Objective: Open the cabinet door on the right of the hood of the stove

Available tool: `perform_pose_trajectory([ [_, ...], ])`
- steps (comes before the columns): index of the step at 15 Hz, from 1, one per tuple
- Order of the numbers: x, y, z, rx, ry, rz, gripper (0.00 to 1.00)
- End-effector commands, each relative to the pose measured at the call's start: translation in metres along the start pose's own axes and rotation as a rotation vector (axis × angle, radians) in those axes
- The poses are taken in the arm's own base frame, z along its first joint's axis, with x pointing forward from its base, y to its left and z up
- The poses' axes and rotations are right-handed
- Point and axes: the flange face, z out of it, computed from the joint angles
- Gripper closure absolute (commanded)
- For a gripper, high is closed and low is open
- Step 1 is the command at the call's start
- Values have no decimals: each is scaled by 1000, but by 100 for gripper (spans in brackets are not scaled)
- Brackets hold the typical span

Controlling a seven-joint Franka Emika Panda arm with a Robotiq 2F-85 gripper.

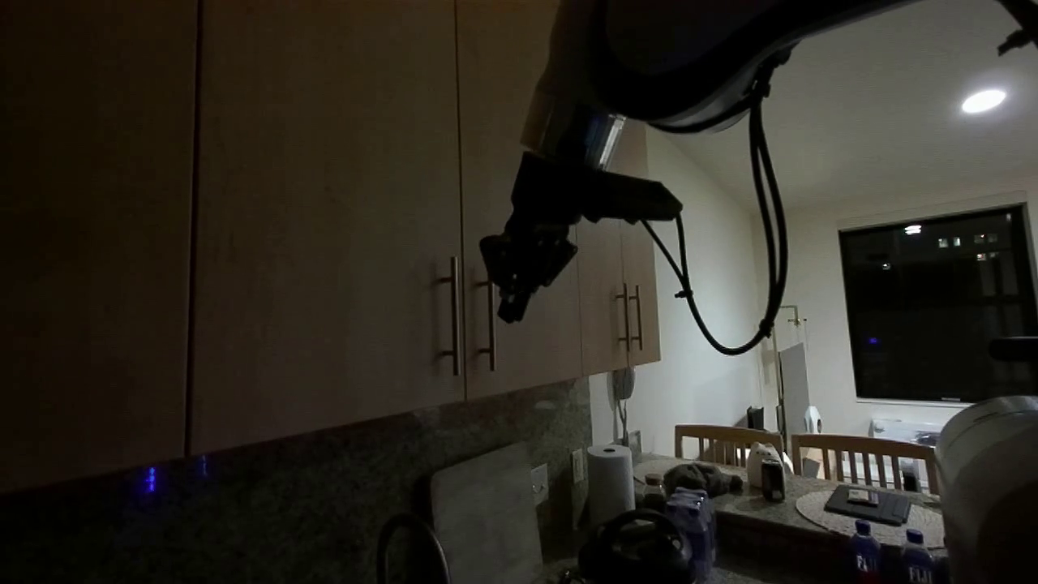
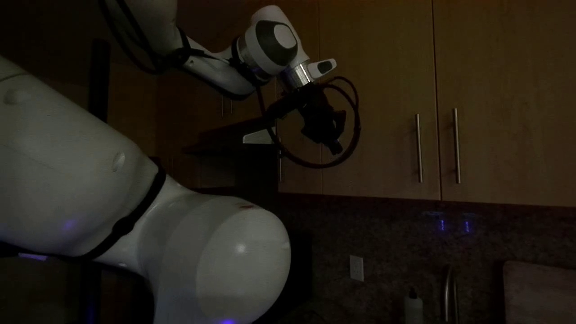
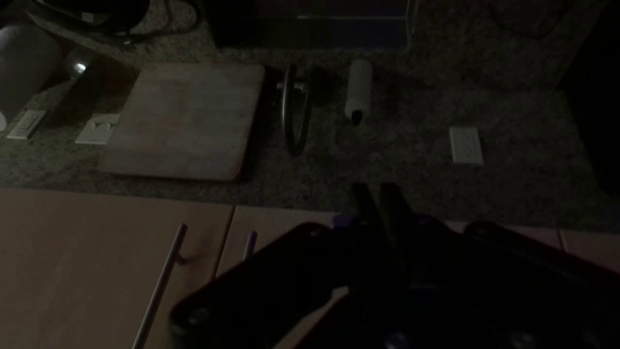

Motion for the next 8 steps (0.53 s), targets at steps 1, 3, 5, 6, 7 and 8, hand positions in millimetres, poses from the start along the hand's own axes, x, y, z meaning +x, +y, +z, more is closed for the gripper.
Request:
perform_pose_trajectory([
  [1, 20, -16, 8, -1, 84, 83, 100],
  [3, 32, -30, 5, -48, 163, 93, 100],
  [5, 49, -39, 0, -96, 236, 114, 100],
  [6, 59, -41, -2, -121, 263, 132, 100],
  [7, 67, -41, -3, -149, 284, 148, 100],
  [8, 75, -39, -4, -182, 298, 169, 100],
])
